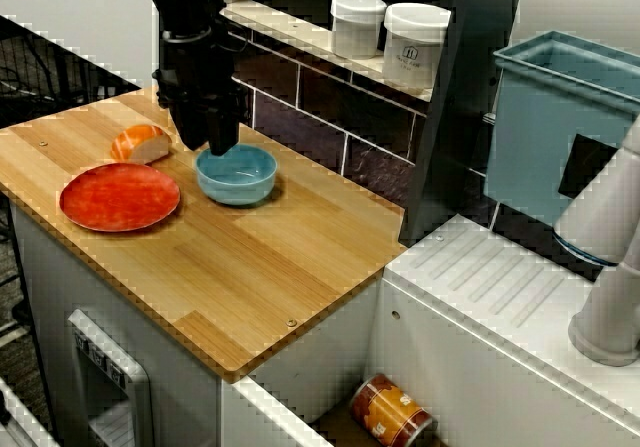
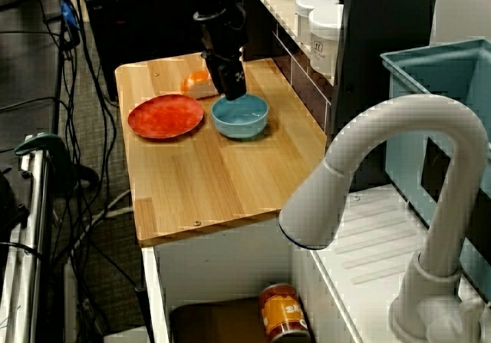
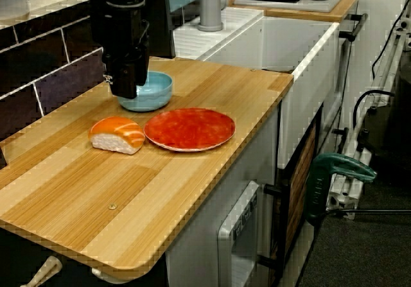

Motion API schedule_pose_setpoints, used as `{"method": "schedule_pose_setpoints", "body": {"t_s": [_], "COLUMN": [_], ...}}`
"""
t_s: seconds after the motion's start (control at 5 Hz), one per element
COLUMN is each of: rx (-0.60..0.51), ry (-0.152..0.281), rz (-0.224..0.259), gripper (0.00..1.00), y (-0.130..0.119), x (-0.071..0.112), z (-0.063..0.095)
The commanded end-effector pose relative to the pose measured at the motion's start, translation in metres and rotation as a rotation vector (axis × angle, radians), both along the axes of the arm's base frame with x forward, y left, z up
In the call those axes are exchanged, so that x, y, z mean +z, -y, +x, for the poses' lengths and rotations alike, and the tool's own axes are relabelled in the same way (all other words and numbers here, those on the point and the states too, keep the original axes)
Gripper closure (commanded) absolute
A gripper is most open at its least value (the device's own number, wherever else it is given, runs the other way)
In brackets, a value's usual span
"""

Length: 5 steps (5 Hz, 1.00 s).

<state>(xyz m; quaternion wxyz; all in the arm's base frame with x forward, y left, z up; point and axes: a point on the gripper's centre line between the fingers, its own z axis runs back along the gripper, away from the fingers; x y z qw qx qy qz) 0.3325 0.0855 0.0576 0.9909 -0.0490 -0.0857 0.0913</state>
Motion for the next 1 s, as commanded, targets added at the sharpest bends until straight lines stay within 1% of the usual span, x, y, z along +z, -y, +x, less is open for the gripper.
{"method": "schedule_pose_setpoints", "body": {"t_s": [0.0,0.2,0.4,0.6,0.8], "rx": [0.029,0.011,-0.079,-0.149,-0.194], "ry": [0.040,0.053,0.015,0.009,-0.028], "rz": [-0.004,0.006,0.060,0.061,0.056], "gripper": [0.00,0.00,0.00,0.00,0.00], "y": [-0.010,-0.019,-0.029,-0.045,-0.056], "x": [0.024,0.031,0.032,0.036,0.035], "z": [-0.005,-0.011,-0.017,-0.030,-0.041]}}
